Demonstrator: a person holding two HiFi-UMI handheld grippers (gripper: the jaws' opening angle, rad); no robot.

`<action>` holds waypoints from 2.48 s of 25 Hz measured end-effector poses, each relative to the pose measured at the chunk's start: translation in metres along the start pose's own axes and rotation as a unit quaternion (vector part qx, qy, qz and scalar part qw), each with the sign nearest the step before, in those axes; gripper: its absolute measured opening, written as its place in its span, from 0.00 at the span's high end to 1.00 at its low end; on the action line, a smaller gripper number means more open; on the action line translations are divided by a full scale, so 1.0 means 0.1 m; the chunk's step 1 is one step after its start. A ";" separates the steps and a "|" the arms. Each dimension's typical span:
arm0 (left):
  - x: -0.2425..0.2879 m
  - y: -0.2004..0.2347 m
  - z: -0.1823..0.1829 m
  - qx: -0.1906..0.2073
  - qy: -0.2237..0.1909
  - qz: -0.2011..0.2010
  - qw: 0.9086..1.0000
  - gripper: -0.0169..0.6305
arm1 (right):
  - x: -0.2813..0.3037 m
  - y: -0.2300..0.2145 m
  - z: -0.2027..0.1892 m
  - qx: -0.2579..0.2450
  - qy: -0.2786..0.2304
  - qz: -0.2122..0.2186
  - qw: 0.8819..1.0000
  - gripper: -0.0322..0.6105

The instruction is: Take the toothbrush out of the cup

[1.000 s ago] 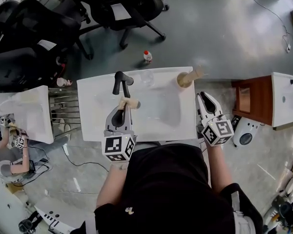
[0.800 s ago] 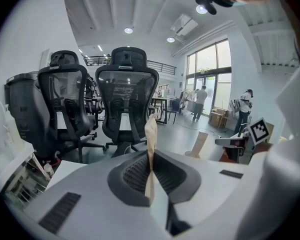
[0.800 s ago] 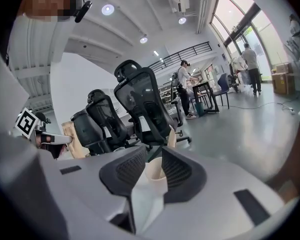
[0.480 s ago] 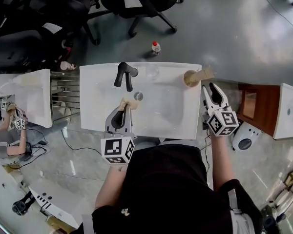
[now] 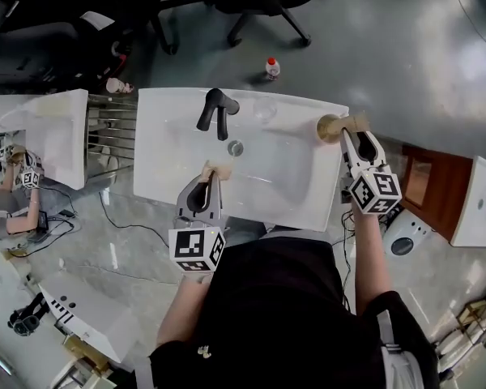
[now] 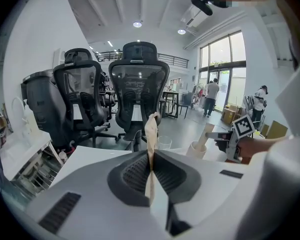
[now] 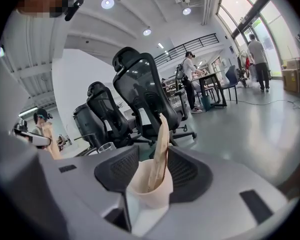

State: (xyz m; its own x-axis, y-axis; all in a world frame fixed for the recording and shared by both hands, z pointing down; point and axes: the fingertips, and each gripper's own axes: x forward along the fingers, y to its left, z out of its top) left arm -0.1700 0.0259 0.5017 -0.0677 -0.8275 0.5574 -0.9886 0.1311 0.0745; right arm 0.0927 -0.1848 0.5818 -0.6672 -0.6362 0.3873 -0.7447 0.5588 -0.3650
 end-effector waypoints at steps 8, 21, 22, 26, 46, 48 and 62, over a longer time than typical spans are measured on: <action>-0.08 0.07 -0.05 -0.010 0.000 0.015 1.000 0.93 | 0.09 0.01 0.04 -0.030 -0.001 -0.005 1.000 0.83; -0.20 0.17 -0.07 -0.016 -0.016 0.012 1.000 0.93 | 0.04 0.19 0.18 -0.057 -0.011 -0.014 0.998 0.86; -0.20 0.17 -0.06 -0.016 -0.018 0.011 1.000 0.93 | 0.02 0.21 0.20 -0.059 -0.014 -0.015 0.998 0.86; -0.21 0.18 0.00 -0.013 -0.030 0.001 0.999 0.93 | -0.07 0.31 0.34 -0.068 -0.026 -0.016 0.997 0.87; 0.02 -0.11 0.59 0.024 -0.094 -0.117 0.988 0.93 | -1.10 0.88 1.07 -0.080 -0.115 -0.053 0.989 0.87; 0.07 -0.16 0.64 0.029 -0.096 -0.132 0.986 0.93 | -1.20 0.88 1.06 -0.078 -0.118 -0.065 0.988 0.87; 0.29 -0.68 0.88 0.075 -0.103 -0.223 0.966 0.93 | -1.93 0.61 0.69 -0.034 -0.131 -0.158 0.978 0.87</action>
State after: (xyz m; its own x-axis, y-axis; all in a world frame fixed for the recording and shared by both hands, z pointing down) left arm -0.1171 -0.0549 0.4396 0.3602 -0.8762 0.3202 -0.9327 -0.3322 0.1403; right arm 0.1767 -0.0644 0.4264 -0.3842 -0.8919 0.2385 -0.9180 0.3417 -0.2012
